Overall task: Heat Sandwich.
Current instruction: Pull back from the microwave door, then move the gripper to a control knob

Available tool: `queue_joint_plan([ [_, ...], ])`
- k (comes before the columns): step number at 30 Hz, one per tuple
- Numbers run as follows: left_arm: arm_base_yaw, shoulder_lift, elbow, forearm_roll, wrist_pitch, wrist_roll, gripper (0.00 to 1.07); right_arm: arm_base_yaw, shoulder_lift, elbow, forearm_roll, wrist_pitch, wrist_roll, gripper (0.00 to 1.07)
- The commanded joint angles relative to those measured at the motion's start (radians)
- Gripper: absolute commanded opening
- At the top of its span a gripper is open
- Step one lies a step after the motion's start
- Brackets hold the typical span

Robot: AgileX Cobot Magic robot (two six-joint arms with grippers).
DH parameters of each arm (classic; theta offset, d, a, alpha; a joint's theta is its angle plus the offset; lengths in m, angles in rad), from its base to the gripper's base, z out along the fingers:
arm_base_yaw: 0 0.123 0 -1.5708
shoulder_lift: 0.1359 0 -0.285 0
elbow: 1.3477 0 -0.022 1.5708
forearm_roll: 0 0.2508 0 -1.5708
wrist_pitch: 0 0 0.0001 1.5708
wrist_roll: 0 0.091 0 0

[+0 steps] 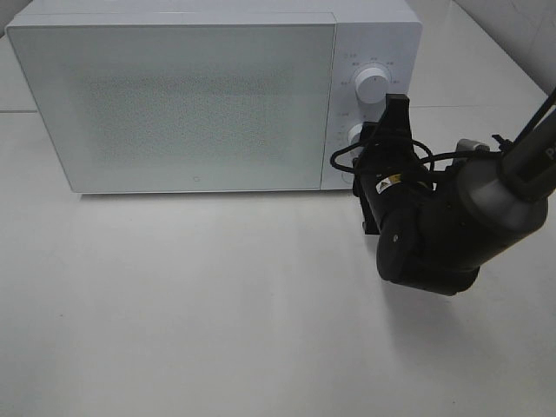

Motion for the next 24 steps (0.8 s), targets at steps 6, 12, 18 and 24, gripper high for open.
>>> queue_joint_plan([
  [6,0.000,-0.021,0.000,-0.008,-0.011,-0.001,1.00,-0.001,-0.006,-0.009,0.034,-0.203,-0.008,0.75],
  [12,0.000,-0.021,0.000,-0.008,-0.011,-0.001,1.00,-0.001,-0.006,-0.009,0.001,-0.192,-0.010,0.77],
  [18,0.000,-0.021,0.000,-0.008,-0.011,-0.001,1.00,0.001,-0.014,0.013,-0.027,-0.177,-0.012,0.76],
  [24,0.000,-0.021,0.000,-0.008,-0.011,-0.001,1.00,0.002,-0.045,0.078,-0.116,-0.138,-0.025,0.76],
])
